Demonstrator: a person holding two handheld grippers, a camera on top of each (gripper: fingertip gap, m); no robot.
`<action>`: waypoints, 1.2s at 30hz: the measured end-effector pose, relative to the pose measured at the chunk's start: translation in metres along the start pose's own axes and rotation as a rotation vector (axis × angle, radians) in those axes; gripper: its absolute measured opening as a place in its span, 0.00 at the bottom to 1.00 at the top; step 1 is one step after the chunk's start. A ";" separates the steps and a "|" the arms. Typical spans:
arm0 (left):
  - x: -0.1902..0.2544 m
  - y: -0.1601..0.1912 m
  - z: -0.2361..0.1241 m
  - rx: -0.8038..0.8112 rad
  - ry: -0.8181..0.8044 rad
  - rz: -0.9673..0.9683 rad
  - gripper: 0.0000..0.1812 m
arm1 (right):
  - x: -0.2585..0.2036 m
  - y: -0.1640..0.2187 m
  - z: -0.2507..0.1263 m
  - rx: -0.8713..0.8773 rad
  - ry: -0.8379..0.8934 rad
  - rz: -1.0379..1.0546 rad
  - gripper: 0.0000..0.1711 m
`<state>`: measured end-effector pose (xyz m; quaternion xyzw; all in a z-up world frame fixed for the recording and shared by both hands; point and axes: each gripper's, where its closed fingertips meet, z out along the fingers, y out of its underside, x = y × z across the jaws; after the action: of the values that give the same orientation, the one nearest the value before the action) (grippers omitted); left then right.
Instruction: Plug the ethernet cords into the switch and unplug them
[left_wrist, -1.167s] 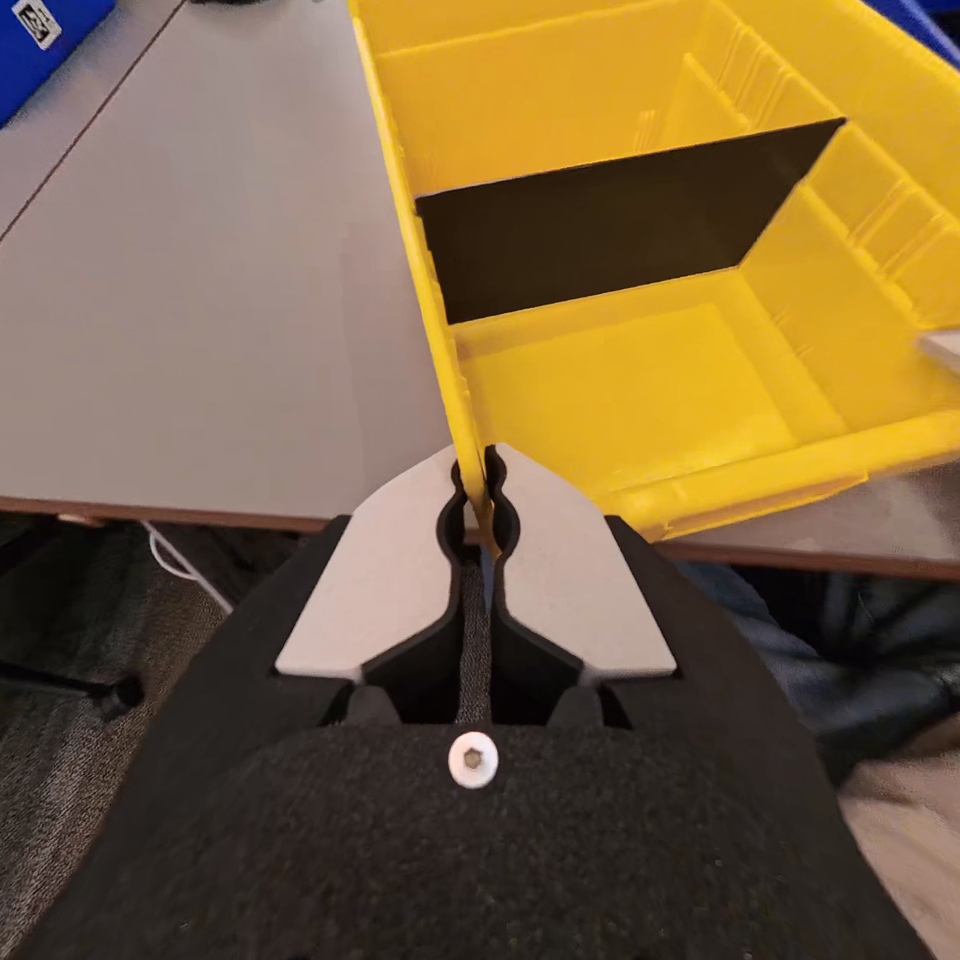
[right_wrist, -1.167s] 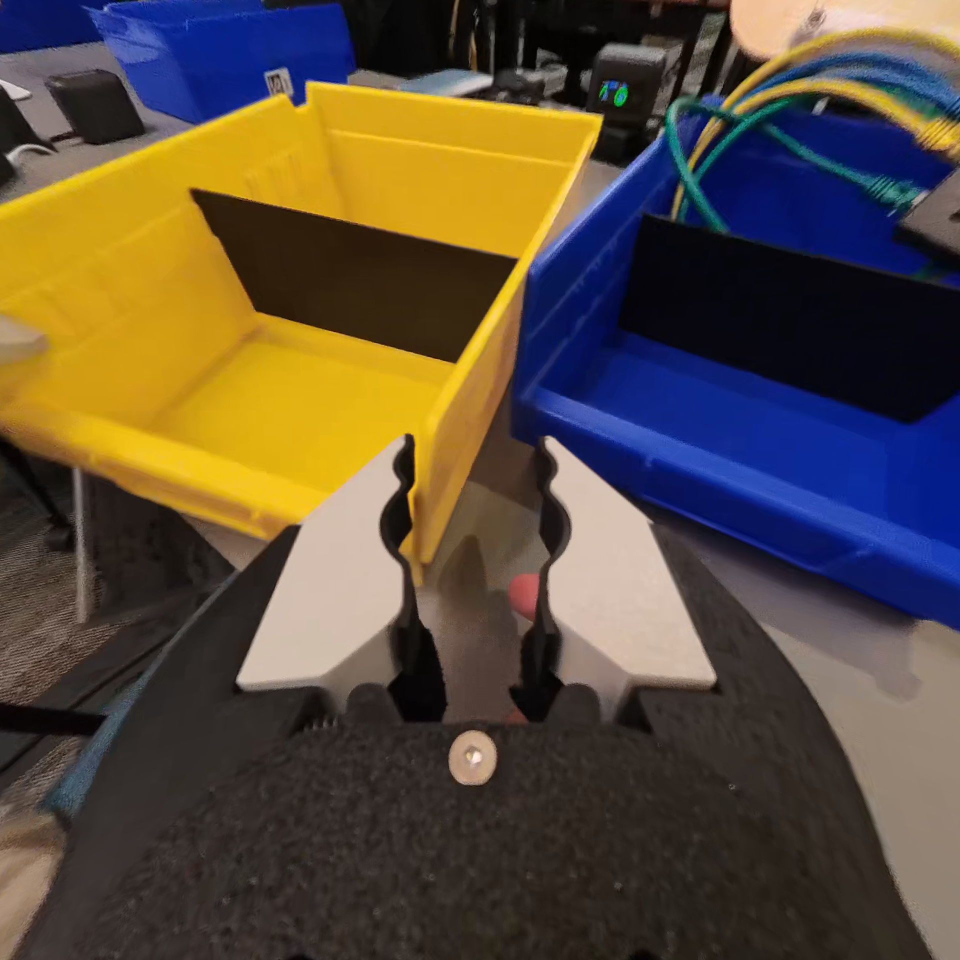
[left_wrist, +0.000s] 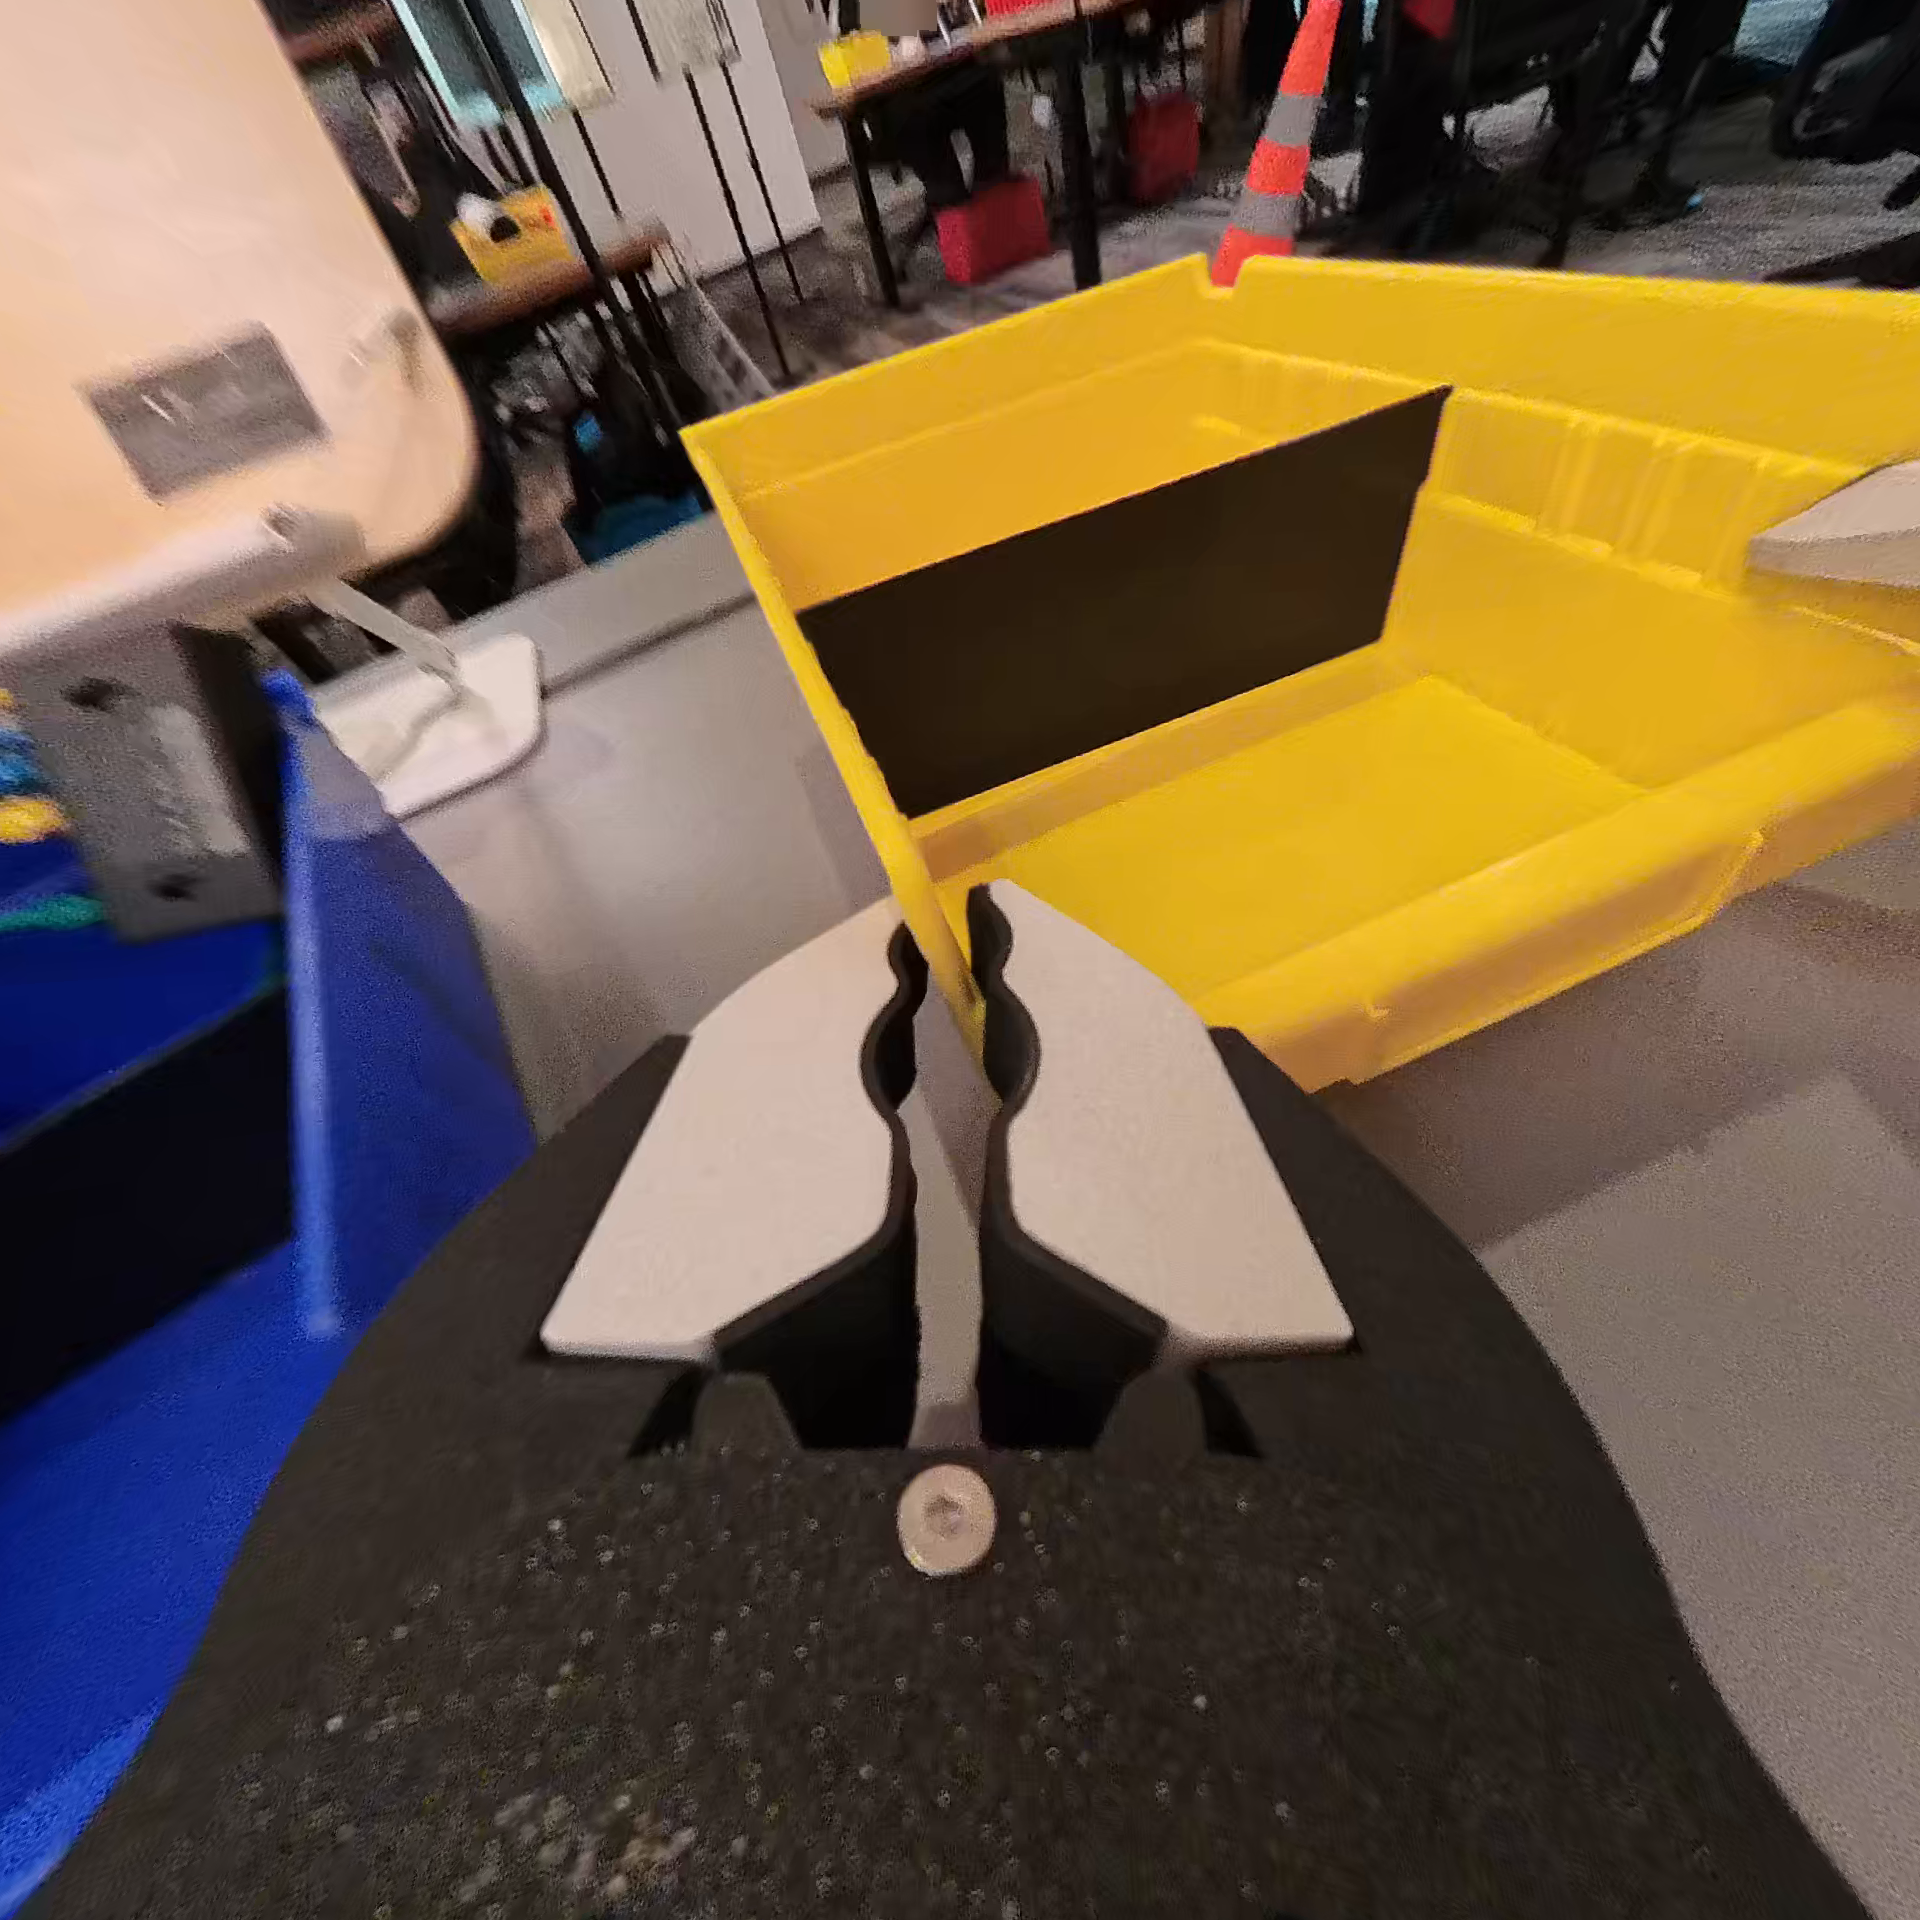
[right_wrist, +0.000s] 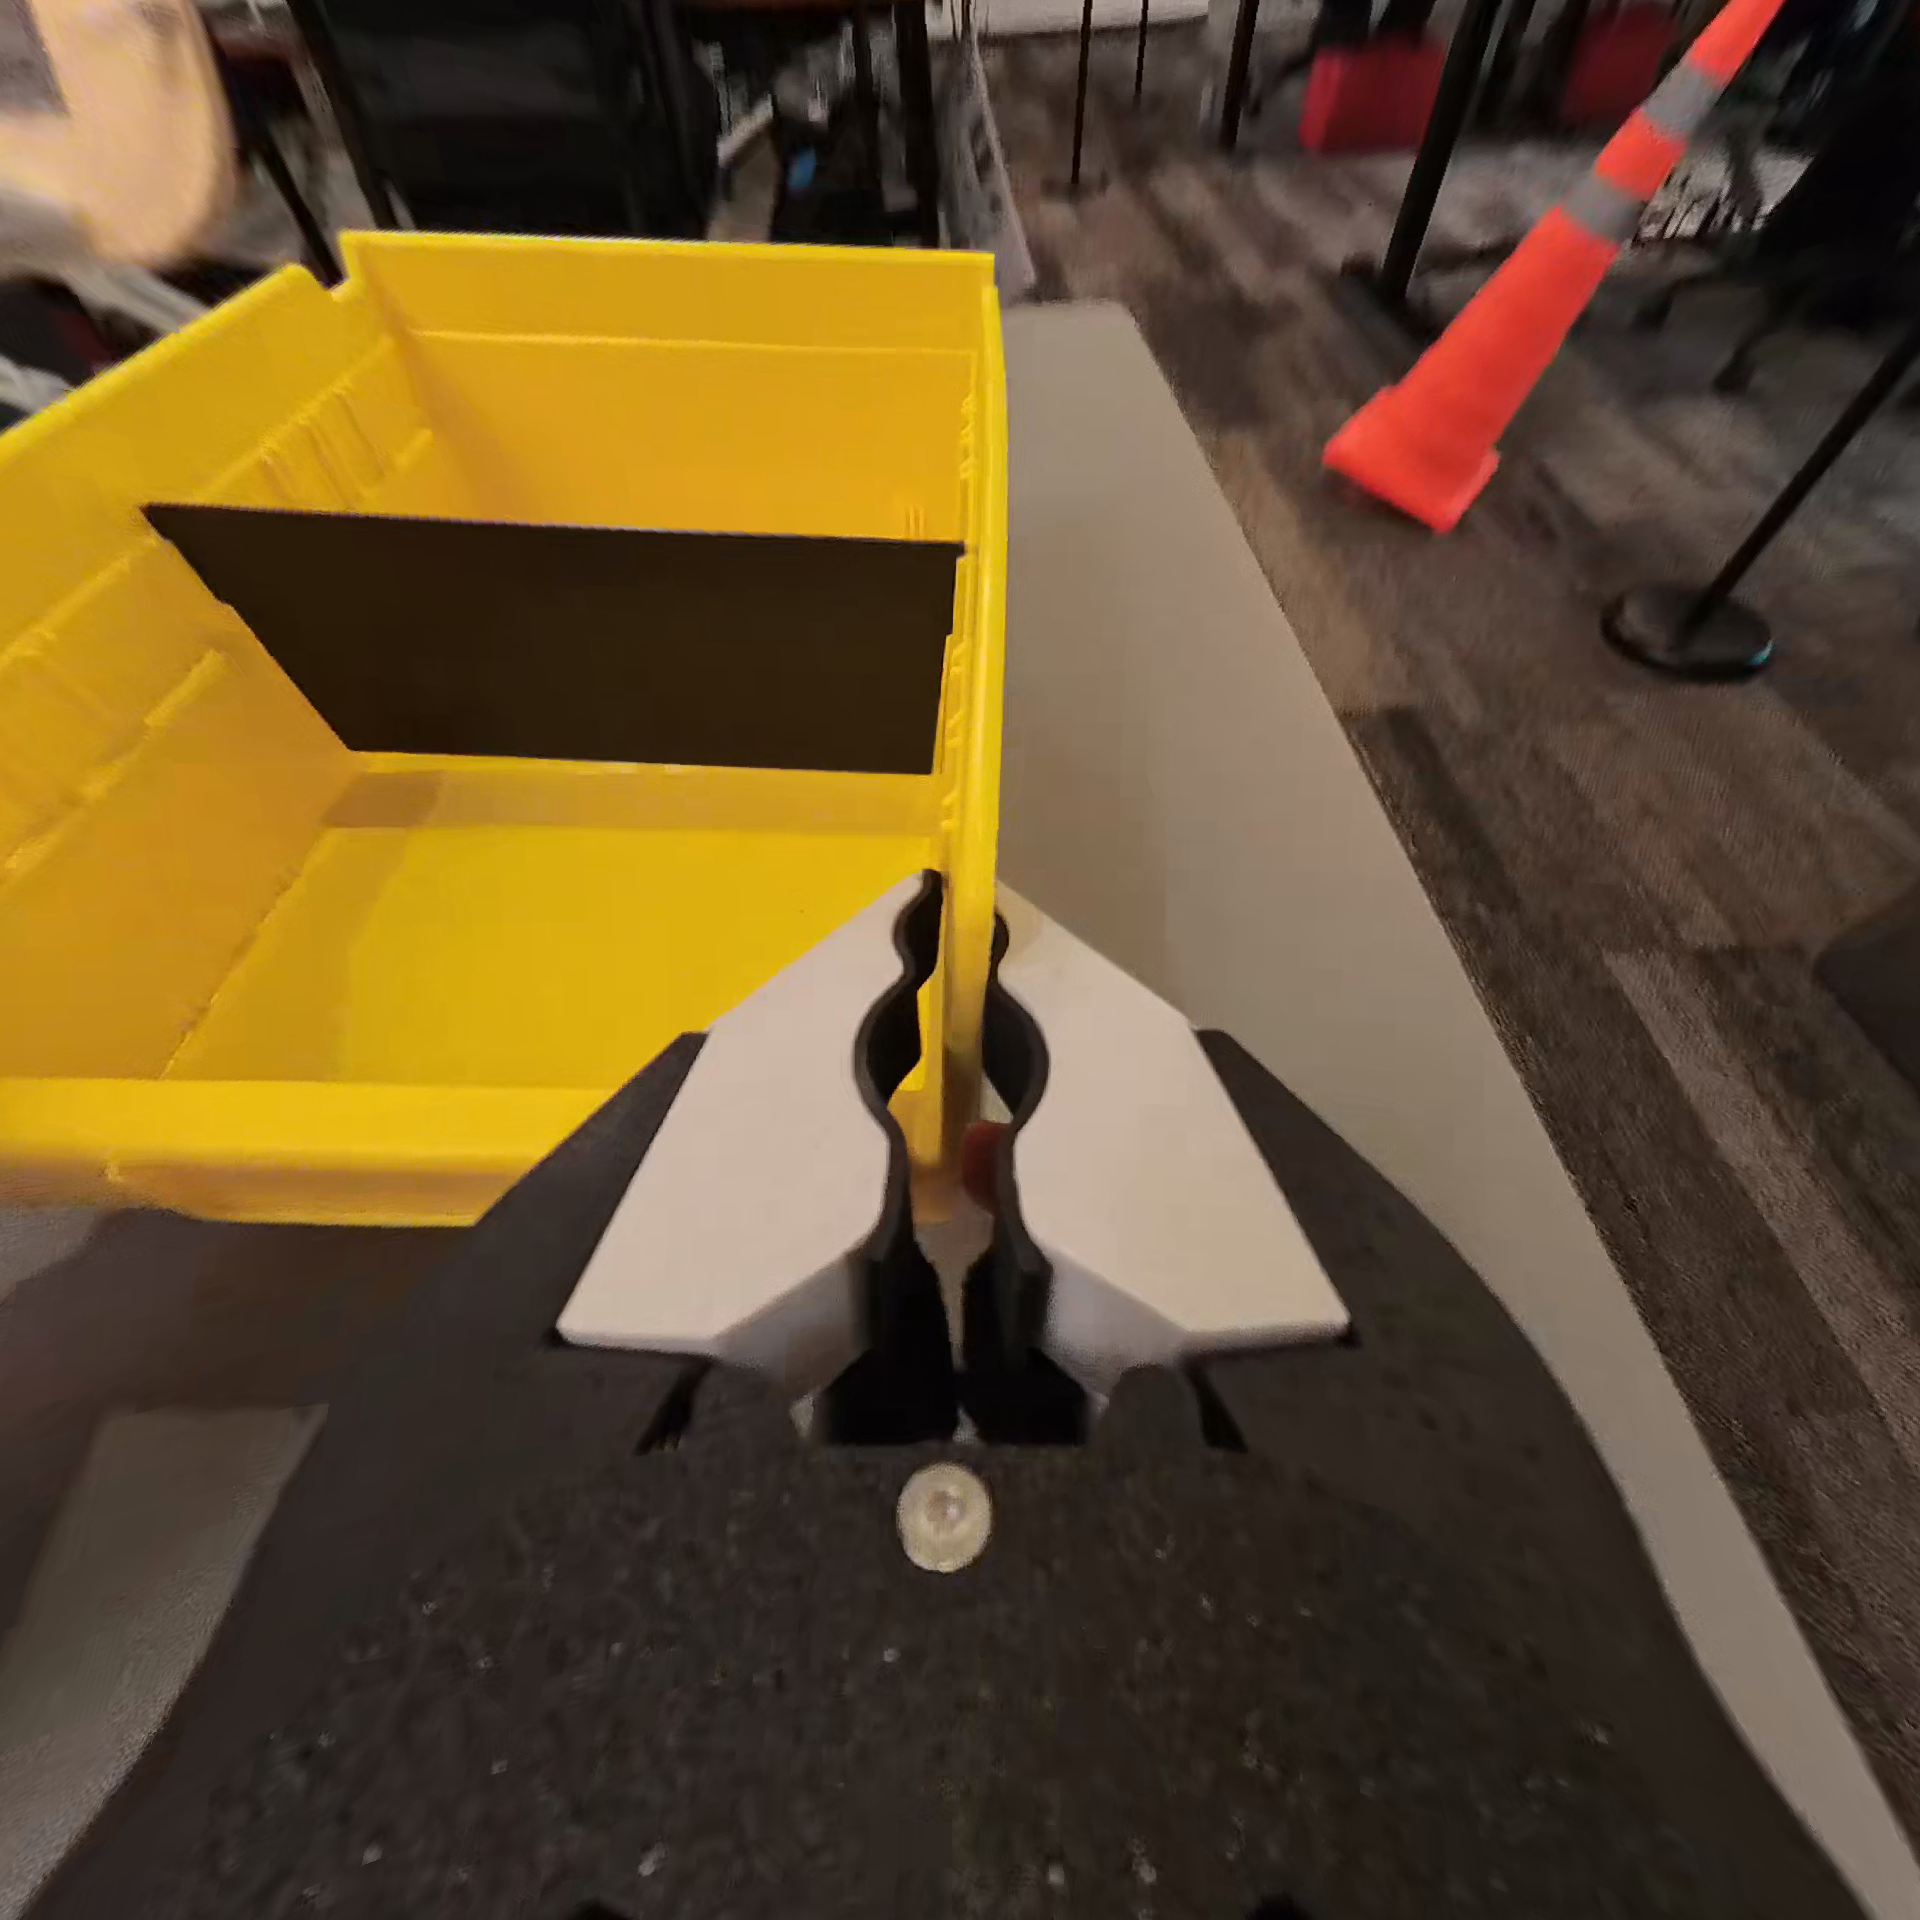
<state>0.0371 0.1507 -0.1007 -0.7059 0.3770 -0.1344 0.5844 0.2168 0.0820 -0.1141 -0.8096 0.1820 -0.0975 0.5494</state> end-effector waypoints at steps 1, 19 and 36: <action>0.004 0.007 0.004 -0.024 0.015 -0.019 0.04 | 0.003 0.005 0.004 -0.028 0.001 -0.015 0.02; -0.140 0.031 -0.135 0.035 0.073 -0.165 0.18 | 0.005 -0.054 -0.020 0.160 0.216 -0.170 0.18; -0.261 0.135 -0.111 -0.188 -0.194 -0.310 0.04 | -0.323 0.026 0.020 -0.063 -0.364 -0.091 0.09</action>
<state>-0.2608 0.2457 -0.1293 -0.8166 0.2167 -0.1182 0.5218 -0.0765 0.2206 -0.1319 -0.8381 0.0457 0.0314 0.5427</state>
